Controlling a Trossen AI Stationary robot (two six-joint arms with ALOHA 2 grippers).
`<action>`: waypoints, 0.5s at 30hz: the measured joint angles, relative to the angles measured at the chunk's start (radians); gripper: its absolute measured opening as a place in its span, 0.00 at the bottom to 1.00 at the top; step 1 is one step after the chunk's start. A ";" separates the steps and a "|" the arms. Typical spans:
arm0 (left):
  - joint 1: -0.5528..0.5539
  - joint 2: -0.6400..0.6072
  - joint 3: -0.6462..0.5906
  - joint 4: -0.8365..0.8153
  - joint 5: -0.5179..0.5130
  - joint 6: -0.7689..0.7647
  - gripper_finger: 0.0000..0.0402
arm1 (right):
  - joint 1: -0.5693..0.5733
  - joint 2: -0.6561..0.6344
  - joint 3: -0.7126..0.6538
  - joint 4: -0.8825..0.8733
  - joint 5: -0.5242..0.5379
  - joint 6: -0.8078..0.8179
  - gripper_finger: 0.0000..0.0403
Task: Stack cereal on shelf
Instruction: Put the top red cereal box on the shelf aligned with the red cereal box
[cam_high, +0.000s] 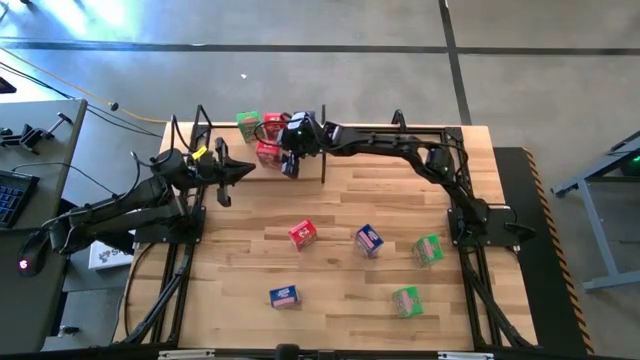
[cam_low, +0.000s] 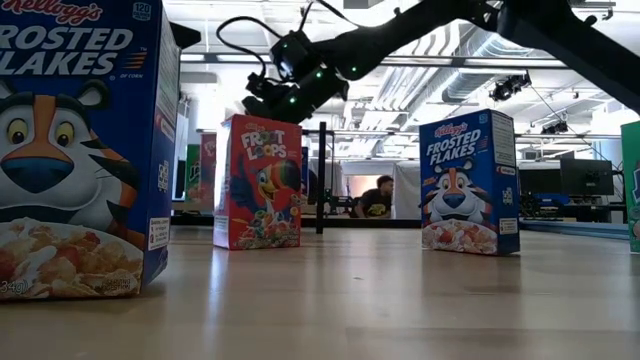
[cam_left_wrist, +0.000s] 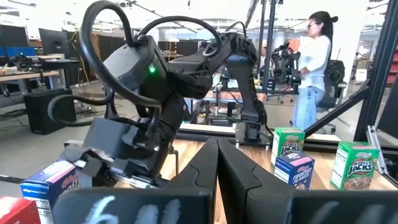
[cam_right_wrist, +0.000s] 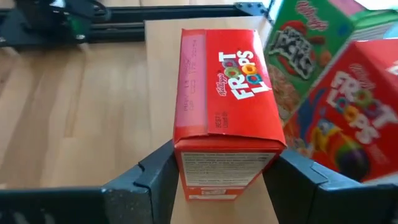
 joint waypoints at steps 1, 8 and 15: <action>0.000 0.000 0.000 0.000 0.000 0.000 0.00 | 0.000 -0.001 0.000 0.000 0.012 -0.001 0.47; 0.000 0.000 0.000 -0.005 0.000 0.009 0.00 | 0.002 -0.008 0.000 -0.001 0.065 -0.003 0.56; 0.000 0.000 0.000 -0.005 -0.010 0.014 0.00 | 0.024 -0.027 0.061 -0.076 0.187 -0.088 0.64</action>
